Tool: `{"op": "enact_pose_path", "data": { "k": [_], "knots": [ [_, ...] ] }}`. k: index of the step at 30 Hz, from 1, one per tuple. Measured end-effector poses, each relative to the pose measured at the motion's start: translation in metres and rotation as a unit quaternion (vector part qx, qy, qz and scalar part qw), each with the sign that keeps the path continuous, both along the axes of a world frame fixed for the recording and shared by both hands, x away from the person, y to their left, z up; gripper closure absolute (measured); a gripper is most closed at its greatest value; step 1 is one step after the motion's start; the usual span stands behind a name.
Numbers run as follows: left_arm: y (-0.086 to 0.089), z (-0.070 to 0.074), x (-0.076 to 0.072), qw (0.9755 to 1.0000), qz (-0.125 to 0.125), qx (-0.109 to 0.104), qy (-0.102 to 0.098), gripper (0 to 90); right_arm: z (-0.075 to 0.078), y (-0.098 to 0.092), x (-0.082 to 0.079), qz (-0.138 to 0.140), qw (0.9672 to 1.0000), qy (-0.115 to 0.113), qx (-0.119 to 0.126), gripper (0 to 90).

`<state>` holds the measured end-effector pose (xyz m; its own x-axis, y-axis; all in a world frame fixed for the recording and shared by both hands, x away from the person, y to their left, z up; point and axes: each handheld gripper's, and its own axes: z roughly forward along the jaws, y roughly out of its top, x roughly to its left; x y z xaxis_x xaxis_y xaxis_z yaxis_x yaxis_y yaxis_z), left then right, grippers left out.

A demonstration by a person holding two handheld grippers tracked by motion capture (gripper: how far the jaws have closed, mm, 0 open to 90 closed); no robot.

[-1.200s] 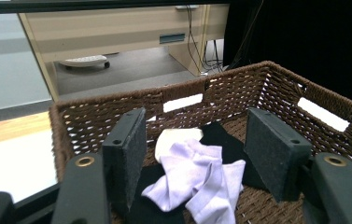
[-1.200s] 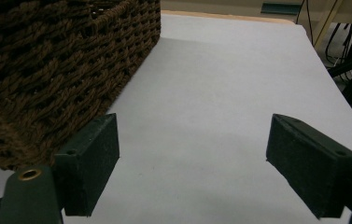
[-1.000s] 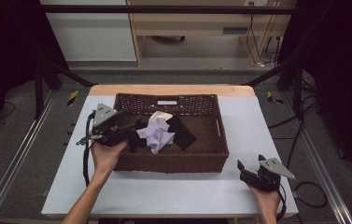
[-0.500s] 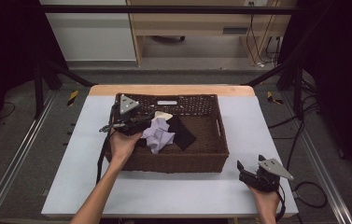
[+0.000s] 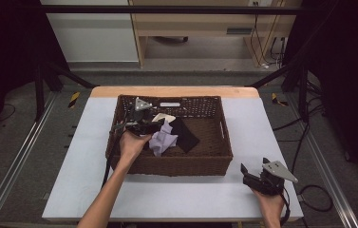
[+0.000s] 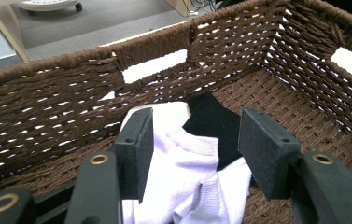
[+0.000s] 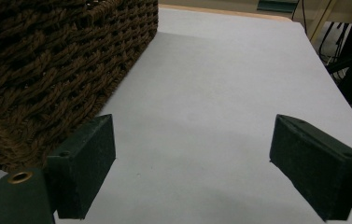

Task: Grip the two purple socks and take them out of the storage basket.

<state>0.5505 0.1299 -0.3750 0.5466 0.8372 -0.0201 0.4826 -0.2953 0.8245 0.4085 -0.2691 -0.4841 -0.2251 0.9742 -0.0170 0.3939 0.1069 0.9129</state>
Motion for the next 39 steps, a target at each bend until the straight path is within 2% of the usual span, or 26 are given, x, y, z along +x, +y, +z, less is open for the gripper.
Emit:
{"op": "enact_pose_path", "data": {
  "k": [1,2,4,6,9,12,13,14,15,19,23,24,25,29,31,33,35,38,39],
  "knots": [
    [-0.001,-0.002,0.0,0.9999,-0.002,0.012,0.002,45.5,0.0,0.0,0.0,0.0,1.0,-0.002,-0.001,14.6],
    [-0.001,-0.002,0.0,0.9999,-0.002,0.012,0.002,45.5,0.0,0.0,0.0,0.0,1.0,-0.002,-0.001,14.6],
    [-0.007,-0.01,0.001,0.9989,0.002,0.046,0.006,45.8,0.0,0.0,0.0,0.0,1.0,-0.001,0.0,14.1],
    [-0.008,-0.011,0.002,0.9987,-0.001,0.049,0.009,46.8,0.0,0.0,0.0,0.0,1.0,-0.001,0.0,14.0],
    [-0.015,-0.015,0.0,0.9961,-0.015,0.086,0.013,47.7,0.0,0.0,-0.001,0.0,1.0,-0.003,0.0,13.8],
    [-0.02,-0.019,0.001,0.9934,-0.019,0.111,0.023,48.1,0.0,0.0,0.0,0.0,1.0,-0.001,-0.001,13.4],
    [-0.022,-0.02,0.002,0.9924,-0.022,0.118,0.03,48.2,0.0,0.0,0.0,-0.001,1.0,-0.002,-0.002,13.3],
    [-0.022,-0.02,0.002,0.9924,-0.022,0.118,0.03,48.3,0.0,0.001,0.0,0.0,1.0,-0.002,-0.001,13.3],
    [-0.025,-0.023,0.003,0.9904,-0.025,0.131,0.039,48.3,0.0,0.001,0.0,-0.001,1.0,-0.002,-0.001,13.2],
    [-0.027,-0.025,0.003,0.9875,-0.029,0.146,0.051,49.2,-0.001,0.001,0.001,0.0,1.0,0.002,-0.004,12.5],
    [-0.03,-0.029,0.006,0.9849,-0.033,0.155,0.07,49.6,-0.001,0.001,0.001,0.001,1.0,0.005,-0.003,12.2],
    [-0.03,-0.029,0.006,0.9849,-0.033,0.155,0.07,49.6,-0.001,0.001,0.001,0.001,1.0,0.004,-0.003,12.1],
    [-0.032,-0.03,0.007,0.9828,-0.033,0.165,0.076,50.1,-0.001,0.001,0.001,0.001,1.0,0.005,-0.003,12.1],
    [-0.032,-0.032,0.008,0.9811,-0.039,0.168,0.088,60.9,-0.001,0.001,0.001,0.001,1.0,0.005,-0.003,11.9],
    [-0.033,-0.034,0.01,0.9795,-0.042,0.167,0.105,67.6,-0.001,0.001,0.001,0.002,1.0,0.006,-0.003,11.8],
    [-0.033,-0.034,0.01,0.9792,-0.043,0.166,0.108,75.5,-0.001,0.001,0.001,0.002,1.0,0.006,-0.001,11.8],
    [-0.032,-0.034,0.01,0.9793,-0.047,0.163,0.11,79.6,0.0,0.0,0.001,0.002,1.0,0.006,-0.001,11.8],
    [-0.031,-0.032,0.009,0.9809,-0.05,0.157,0.104,81.7,0.0,0.0,0.001,0.002,1.0,0.006,-0.002,11.8],
    [-0.03,-0.03,0.007,0.9828,-0.05,0.151,0.094,82.0,0.0,0.0,0.001,0.003,1.0,0.006,-0.002,11.8]
  ]
}}
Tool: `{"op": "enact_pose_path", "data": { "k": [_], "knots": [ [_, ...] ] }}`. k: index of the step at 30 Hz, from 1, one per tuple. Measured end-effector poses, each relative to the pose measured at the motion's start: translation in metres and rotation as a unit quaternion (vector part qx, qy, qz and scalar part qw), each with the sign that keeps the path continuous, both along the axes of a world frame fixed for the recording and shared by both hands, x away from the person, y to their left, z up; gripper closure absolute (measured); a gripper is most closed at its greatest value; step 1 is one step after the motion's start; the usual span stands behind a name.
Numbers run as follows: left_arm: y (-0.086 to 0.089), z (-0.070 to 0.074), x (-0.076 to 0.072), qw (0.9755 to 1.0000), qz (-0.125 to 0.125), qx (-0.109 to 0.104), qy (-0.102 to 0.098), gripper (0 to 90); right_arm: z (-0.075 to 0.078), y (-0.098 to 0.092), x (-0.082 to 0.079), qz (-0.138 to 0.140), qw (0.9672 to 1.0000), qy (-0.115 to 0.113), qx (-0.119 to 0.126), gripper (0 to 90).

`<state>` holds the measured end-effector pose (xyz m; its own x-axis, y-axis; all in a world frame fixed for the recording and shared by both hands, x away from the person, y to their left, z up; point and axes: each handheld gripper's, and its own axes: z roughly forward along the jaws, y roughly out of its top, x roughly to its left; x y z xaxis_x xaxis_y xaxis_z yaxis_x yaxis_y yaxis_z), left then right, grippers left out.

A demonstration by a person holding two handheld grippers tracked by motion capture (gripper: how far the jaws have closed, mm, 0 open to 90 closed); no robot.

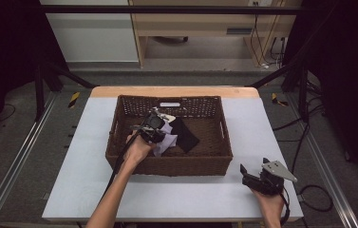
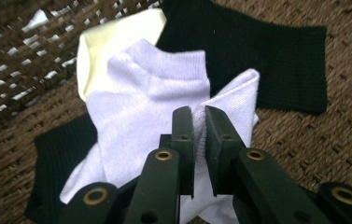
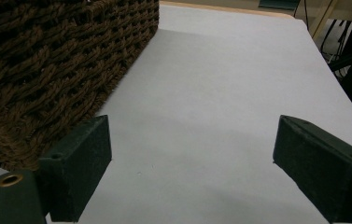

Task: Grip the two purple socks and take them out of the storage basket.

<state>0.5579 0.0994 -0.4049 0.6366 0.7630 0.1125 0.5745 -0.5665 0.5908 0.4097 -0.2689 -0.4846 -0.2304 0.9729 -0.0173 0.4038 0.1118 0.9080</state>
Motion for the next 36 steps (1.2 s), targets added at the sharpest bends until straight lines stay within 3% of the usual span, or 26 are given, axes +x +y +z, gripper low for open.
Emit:
{"op": "enact_pose_path", "data": {
  "k": [1,3,6,9,16,20,27,36],
  "knots": [
    [0.0,0.0,0.0,1.0,0.0,0.0,0.0,82.1,0.0,0.0,0.0,0.0,1.0,0.0,0.0,11.8],
    [0.007,0.008,-0.005,0.9984,-0.008,-0.048,-0.028,82.1,0.0,0.0,0.0,0.0,1.0,0.0,0.002,11.8],
    [0.013,0.013,-0.006,0.9956,-0.004,-0.082,-0.044,82.1,0.0,0.0,0.0,0.0,1.0,0.002,0.003,11.8],
    [0.017,0.017,-0.007,0.9933,-0.005,-0.1,-0.057,82.2,0.0,0.0,0.0,-0.001,1.0,-0.001,0.004,11.9],
    [0.026,0.029,-0.012,0.9843,0.0,-0.149,-0.096,82.8,0.0,-0.001,0.0,-0.001,1.0,0.0,0.004,12.3],
    [0.034,0.04,-0.016,0.9767,0.012,-0.184,-0.11,83.1,0.0,0.0,0.0,-0.001,1.0,0.001,0.004,12.6],
    [0.043,0.062,-0.033,0.9651,0.01,-0.217,-0.147,83.1,0.0,0.0,0.0,-0.001,1.0,0.001,0.003,12.9],
    [0.053,0.092,-0.058,0.9524,0.002,-0.242,-0.185,83.1,0.0,0.0,0.0,-0.001,1.0,0.001,0.003,13.1]
  ]
}}
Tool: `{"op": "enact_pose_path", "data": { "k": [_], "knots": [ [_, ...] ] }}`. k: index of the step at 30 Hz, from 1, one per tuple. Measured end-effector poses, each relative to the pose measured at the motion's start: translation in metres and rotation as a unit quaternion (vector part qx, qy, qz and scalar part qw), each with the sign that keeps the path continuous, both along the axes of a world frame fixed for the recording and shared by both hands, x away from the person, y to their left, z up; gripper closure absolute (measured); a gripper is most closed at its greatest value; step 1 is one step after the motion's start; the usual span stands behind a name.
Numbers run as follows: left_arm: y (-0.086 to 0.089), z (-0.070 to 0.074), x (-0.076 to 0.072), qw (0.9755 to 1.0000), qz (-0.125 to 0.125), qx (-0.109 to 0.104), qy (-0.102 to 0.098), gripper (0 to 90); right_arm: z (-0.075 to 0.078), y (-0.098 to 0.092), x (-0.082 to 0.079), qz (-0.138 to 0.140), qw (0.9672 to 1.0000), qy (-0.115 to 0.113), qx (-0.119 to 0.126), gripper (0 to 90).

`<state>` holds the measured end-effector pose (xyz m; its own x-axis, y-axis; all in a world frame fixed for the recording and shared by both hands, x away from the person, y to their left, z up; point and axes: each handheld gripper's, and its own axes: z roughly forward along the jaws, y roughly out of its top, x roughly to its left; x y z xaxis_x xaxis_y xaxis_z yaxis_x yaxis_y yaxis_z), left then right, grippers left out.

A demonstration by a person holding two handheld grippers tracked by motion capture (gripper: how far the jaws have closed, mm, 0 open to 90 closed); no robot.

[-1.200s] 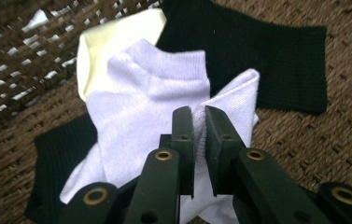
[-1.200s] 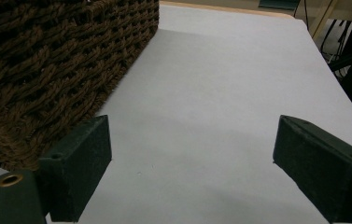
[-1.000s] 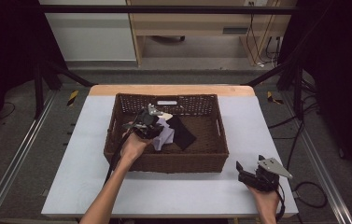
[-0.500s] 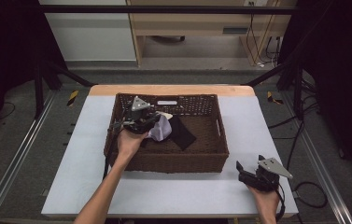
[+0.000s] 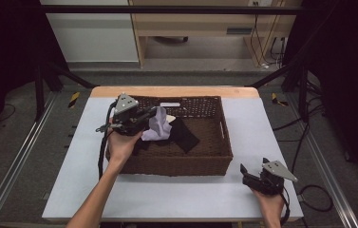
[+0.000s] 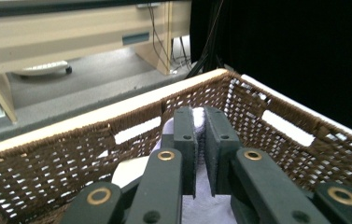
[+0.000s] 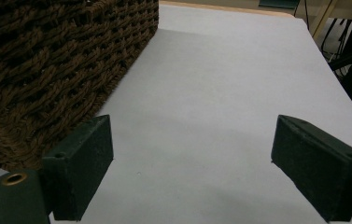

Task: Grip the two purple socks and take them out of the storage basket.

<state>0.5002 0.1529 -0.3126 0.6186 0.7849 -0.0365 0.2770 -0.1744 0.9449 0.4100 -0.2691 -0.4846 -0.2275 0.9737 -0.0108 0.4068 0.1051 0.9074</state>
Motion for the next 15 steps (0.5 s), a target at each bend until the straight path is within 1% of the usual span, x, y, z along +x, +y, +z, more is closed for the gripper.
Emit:
{"op": "enact_pose_path", "data": {
  "k": [2,3,4,6,9,11,12,13,15],
  "knots": [
    [0.001,0.005,-0.005,1.0,-0.002,-0.004,-0.007,83.1,0.0,0.0,0.0,0.0,1.0,0.0,0.0,13.1],
    [0.001,0.005,-0.005,1.0,-0.002,-0.004,-0.007,83.1,0.0,0.0,0.0,0.0,1.0,0.0,0.0,13.1],
    [0.003,0.01,-0.011,0.9999,-0.007,-0.01,-0.012,83.1,0.0,0.0,0.0,0.0,1.0,0.0,0.0,13.2],
    [0.004,0.014,-0.018,0.9997,-0.012,-0.01,-0.017,83.1,0.0,0.0,0.0,0.001,1.0,0.0,0.0,13.3],
    [0.006,0.02,-0.026,0.9995,-0.016,-0.013,-0.025,83.0,0.0,0.0,0.0,0.0,1.0,0.0,0.0,13.2],
    [0.007,0.022,-0.029,0.9994,-0.018,-0.016,-0.026,83.1,0.0,0.0,0.0,0.0,1.0,0.0,0.0,13.2],
    [0.009,0.026,-0.036,0.9991,-0.022,-0.018,-0.03,83.1,0.0,0.0,0.0,0.001,1.0,0.0,0.0,13.3],
    [0.009,0.026,-0.036,0.9991,-0.022,-0.018,-0.03,83.0,0.0,0.0,0.0,0.002,1.0,0.0,0.0,13.3],
    [0.012,0.031,-0.045,0.9988,-0.028,-0.018,-0.035,83.0,0.0,0.0,0.0,0.001,1.0,0.0,0.0,13.4]
  ]
}}
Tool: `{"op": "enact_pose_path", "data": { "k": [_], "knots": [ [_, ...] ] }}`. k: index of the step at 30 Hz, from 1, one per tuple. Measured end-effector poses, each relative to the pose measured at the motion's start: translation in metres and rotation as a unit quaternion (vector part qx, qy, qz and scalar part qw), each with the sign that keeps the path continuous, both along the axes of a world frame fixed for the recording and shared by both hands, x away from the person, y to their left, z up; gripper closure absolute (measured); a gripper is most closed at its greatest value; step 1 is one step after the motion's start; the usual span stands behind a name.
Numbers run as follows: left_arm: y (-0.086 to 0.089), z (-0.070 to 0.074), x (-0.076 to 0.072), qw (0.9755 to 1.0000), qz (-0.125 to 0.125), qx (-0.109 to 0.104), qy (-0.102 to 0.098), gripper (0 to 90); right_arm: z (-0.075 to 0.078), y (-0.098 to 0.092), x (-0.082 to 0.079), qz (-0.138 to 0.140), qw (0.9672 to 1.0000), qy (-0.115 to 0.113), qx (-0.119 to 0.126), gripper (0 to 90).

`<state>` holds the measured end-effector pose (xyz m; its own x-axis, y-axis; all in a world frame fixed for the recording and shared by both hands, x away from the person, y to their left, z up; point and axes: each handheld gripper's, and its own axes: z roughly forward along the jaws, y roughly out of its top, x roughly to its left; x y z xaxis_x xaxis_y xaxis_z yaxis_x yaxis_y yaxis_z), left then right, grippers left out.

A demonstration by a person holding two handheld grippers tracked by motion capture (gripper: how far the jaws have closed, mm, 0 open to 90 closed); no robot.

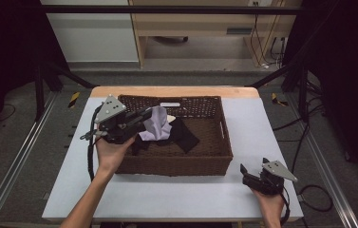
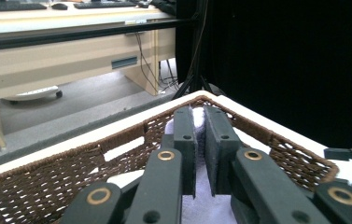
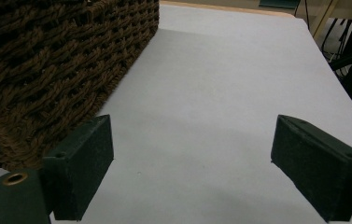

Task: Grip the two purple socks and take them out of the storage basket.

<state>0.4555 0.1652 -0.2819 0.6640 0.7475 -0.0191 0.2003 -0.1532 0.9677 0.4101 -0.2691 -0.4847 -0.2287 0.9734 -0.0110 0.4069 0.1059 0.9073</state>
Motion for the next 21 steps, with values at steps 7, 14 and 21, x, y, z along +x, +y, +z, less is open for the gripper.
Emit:
{"op": "enact_pose_path", "data": {
  "k": [7,14,21],
  "knots": [
    [0.008,0.012,-0.023,0.9997,-0.017,-0.004,-0.019,83.0,0.0,0.0,0.0,0.0,1.0,0.0,-0.001,13.6],
    [0.016,0.018,-0.047,0.9987,-0.037,-0.004,-0.035,83.0,0.0,0.0,0.0,-0.001,1.0,0.0,-0.001,13.9],
    [0.023,0.014,-0.066,0.998,-0.05,-0.004,-0.039,82.9,0.0,0.0,0.0,0.0,1.0,0.0,-0.002,14.0]
  ]
}}
